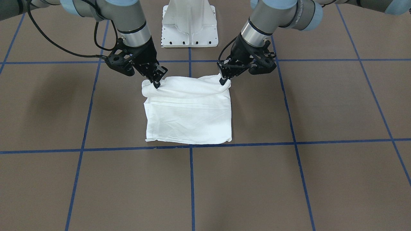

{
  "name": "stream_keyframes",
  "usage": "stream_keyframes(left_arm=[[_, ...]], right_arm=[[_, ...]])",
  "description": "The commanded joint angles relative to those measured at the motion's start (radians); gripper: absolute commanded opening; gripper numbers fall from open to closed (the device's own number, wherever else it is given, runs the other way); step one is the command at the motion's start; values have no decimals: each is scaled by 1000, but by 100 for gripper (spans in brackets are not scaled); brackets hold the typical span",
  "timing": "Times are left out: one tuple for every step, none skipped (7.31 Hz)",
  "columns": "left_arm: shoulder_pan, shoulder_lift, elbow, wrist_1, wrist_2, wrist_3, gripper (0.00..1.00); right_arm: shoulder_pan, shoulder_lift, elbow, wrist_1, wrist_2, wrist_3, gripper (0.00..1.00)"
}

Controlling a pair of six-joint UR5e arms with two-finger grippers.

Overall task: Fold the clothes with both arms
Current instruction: 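Lift the near edge with both grippers and fold it away from the robot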

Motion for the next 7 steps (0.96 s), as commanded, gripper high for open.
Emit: stream_keyframes(left_arm=[[-20, -52, 108, -70, 1, -1, 0], [-26, -70, 160, -96, 3, -1, 0], [-37, -73, 189, -109, 3, -1, 0], [-43, -85, 218, -110, 5, -3, 0], [-43, -111, 272, -145, 8, -4, 0], [-43, -116, 300, -179, 8, -5, 0], [-45, -116, 300, -182, 8, -3, 0]], right_arm=[[39, 67, -106, 0, 47, -2, 0], [43, 75, -134, 6, 47, -4, 0], [48, 75, -192, 81, 48, 4, 0], [52, 75, -229, 113, 55, 7, 0], [69, 78, -229, 115, 91, 7, 0], [74, 80, -231, 114, 99, 5, 0], [74, 81, -235, 115, 99, 4, 0]])
